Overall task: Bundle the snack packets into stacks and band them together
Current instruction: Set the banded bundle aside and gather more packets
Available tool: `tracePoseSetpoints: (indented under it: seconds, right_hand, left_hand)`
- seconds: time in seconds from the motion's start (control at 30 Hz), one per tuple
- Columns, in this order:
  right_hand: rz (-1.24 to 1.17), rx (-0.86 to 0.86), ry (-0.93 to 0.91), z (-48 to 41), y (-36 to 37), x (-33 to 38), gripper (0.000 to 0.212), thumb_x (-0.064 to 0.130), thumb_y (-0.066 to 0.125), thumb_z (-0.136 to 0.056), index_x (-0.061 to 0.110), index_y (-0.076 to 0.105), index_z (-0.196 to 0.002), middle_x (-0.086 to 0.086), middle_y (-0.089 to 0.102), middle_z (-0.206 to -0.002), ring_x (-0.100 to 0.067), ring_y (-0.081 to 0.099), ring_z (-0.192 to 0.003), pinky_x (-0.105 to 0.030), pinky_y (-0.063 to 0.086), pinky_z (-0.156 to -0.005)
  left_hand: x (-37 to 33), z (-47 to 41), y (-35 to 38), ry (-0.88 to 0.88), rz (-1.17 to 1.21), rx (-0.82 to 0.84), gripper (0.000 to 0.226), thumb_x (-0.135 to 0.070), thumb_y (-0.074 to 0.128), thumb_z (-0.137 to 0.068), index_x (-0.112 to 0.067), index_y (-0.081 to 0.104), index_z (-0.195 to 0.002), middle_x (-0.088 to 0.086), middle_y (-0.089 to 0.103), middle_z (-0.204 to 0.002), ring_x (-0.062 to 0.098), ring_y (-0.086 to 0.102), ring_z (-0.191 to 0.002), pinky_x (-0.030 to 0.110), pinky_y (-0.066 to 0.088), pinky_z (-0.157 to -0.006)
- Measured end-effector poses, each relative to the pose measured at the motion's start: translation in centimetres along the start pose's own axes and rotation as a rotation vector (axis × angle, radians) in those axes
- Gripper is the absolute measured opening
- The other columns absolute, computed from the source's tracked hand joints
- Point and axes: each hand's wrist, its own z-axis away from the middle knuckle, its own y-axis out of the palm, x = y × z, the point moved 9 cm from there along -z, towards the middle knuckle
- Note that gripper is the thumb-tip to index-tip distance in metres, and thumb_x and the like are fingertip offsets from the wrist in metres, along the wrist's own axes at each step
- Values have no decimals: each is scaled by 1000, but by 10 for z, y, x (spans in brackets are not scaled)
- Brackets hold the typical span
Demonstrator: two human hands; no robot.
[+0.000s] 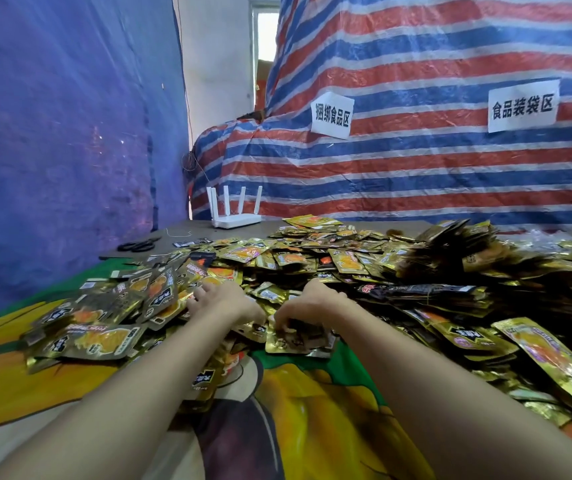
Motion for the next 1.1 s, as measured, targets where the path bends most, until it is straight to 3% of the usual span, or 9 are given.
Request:
tracePoseSetpoints:
  seconds: [0.07, 0.17, 0.27, 0.37, 0.5, 0.57, 0.63, 0.87, 1.1]
  right_hand:
    - [-66, 28, -16, -3, 4, 4, 101, 67, 76, -68, 8, 45, -143, -21, 44, -151, -43, 36, -141, -56, 36, -114]
    - [-146, -13, -37, -8, 5, 5, 63, 50, 62, -81, 6, 54, -126, -23, 47, -146, -42, 35, -141, -54, 34, -114]
    - [-231, -18, -61, -10, 4, 11, 35, 27, 78, -84, 5, 54, -97, -12, 63, -111, -28, 60, -105, -33, 53, -79]
    - [-254, 26, -35, -4, 2, 17, 41, 22, 86, -80, 5, 51, -95, -10, 59, -103, -25, 59, -96, -25, 41, -51]
    - [-319, 86, -37, 1, 2, 21, 68, 24, 86, -80, -3, 51, -133, -17, 60, -134, -33, 59, -123, -29, 53, -71]
    - [-343, 40, -24, 0, 0, 18, 76, 26, 87, -79, -3, 46, -137, -14, 62, -123, -31, 61, -116, -35, 54, -80]
    - [-476, 21, -27, -1, -2, 14, 63, 21, 87, -79, -1, 53, -127, -11, 64, -103, -27, 66, -95, -35, 54, -70]
    - [-926, -3, -193, 4, -17, 13, 27, 2, 76, -86, 7, 70, -113, -12, 77, -101, -27, 74, -89, -44, 61, -75]
    - [-1158, -79, -305, 17, -29, 4, 21, 6, 75, -88, 14, 69, -106, -3, 79, -90, -18, 77, -74, -32, 56, -57]
  left_hand:
    - [0, -5, 1, -10, 26, -8, 89, -70, 72, -75, -12, 50, -138, 20, 30, -158, 38, 26, -145, 45, 28, -113]
    - [1, -12, 5, -16, 9, -1, 92, -67, 76, -72, -13, 47, -140, 18, 35, -155, 38, 26, -145, 44, 28, -113]
    - [-1, -19, 9, 13, 132, 59, 86, -48, 86, -72, -6, 49, -137, 16, 50, -141, 37, 44, -133, 46, 42, -109]
    - [-9, -17, 8, 54, 200, 121, 83, -33, 90, -72, 0, 48, -136, 13, 57, -125, 31, 57, -116, 40, 52, -98]
    - [-11, -16, 8, 60, 275, 186, 75, -19, 90, -71, 3, 49, -130, 15, 56, -122, 30, 64, -109, 37, 59, -89]
    - [-13, -14, 6, 84, 332, 195, 51, -14, 86, -75, -1, 54, -113, 9, 57, -105, 24, 64, -92, 29, 59, -69]
    - [-13, -12, 2, 102, 415, 171, 29, -7, 79, -81, -2, 55, -97, 5, 54, -87, 17, 54, -74, 29, 48, -52]
    - [-11, -9, -18, 164, 876, 16, 19, -1, 55, -92, -18, 46, -88, 11, 51, -98, 24, 47, -83, 36, 39, -75]
    - [-12, 14, -13, 161, 1032, -68, 9, -6, 51, -90, -15, 52, -89, 7, 53, -88, 19, 44, -72, 35, 32, -66]
